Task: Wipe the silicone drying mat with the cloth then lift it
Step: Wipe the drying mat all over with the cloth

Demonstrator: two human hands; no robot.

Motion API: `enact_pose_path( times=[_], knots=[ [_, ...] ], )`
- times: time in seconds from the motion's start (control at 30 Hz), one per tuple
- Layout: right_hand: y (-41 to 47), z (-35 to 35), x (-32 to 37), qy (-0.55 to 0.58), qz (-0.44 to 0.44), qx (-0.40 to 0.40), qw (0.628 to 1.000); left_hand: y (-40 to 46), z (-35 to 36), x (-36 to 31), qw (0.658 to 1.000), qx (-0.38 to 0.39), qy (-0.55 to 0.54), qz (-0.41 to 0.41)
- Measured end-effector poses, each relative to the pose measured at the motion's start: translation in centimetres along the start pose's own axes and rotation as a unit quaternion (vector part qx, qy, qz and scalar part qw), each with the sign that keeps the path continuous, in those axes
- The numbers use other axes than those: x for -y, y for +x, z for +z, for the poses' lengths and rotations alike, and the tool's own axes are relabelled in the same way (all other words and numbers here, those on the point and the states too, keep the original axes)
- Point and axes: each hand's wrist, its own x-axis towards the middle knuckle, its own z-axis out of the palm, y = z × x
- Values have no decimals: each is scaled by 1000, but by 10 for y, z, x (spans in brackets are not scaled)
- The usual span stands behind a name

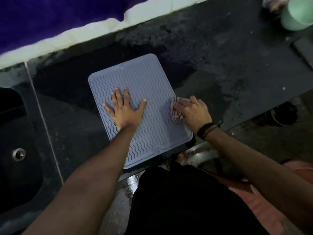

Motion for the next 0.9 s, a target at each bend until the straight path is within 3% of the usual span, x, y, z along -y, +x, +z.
enact_pose_path(
  times=[0.13,0.27,0.6,0.77,0.9],
  knots=[
    [79,-19,5,37,36,-65,997,2,-4,-3,1000,3,-4,-3],
    [140,-15,27,46,20,-17,999,0,-2,-5,1000,8,1,-6],
    [76,6,-1,55,-46,-19,997,1,0,-5,1000,-2,-2,-11],
    [150,-31,21,87,-41,-92,991,1,-3,-5,1000,5,0,-6],
    [209,-39,45,-7,-88,-47,995,1,-6,-8,1000,6,-1,-13]
  ],
)
